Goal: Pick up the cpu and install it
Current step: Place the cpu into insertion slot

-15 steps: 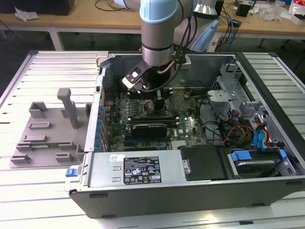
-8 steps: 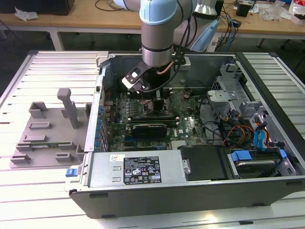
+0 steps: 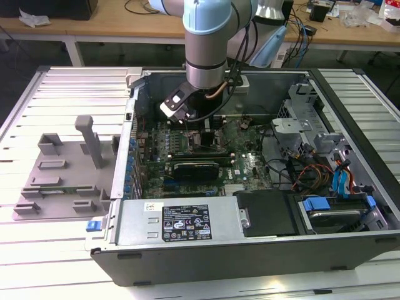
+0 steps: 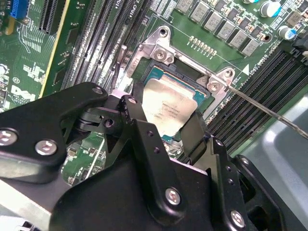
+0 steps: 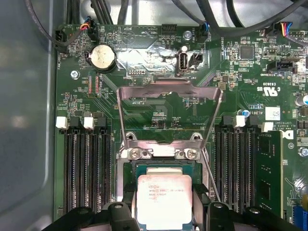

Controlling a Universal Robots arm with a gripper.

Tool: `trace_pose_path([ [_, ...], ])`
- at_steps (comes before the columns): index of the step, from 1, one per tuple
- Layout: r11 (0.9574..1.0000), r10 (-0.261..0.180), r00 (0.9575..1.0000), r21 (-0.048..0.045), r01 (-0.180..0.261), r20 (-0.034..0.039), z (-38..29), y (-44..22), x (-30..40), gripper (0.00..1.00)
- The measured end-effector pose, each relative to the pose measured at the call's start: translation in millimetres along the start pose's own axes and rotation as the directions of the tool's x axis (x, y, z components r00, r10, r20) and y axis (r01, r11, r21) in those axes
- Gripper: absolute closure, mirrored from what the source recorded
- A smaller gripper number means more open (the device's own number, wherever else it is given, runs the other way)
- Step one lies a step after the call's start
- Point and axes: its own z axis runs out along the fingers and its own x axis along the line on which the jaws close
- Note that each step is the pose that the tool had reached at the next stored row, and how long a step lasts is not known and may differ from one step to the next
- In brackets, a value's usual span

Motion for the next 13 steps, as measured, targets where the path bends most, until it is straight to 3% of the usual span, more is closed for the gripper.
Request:
trace_pose_path([
  [7, 1.0000, 0.000, 1.0000, -0.0006, 0.000, 0.0005, 1.4, 0.0, 0.0, 0.45],
  [8, 1.0000, 0.000, 1.0000, -0.0012, 0.000, -0.0023, 2.3, 0.1, 0.5, 0.44],
  [10, 1.0000, 0.000, 1.0000, -0.0004, 0.000, -0.0007, 1.9, 0.0, 0.1, 0.38],
  [13, 1.0000, -0.001, 1.0000, -0.0003, 0.001, -0.0089, 0.6, 0.0, 0.0, 0.38],
])
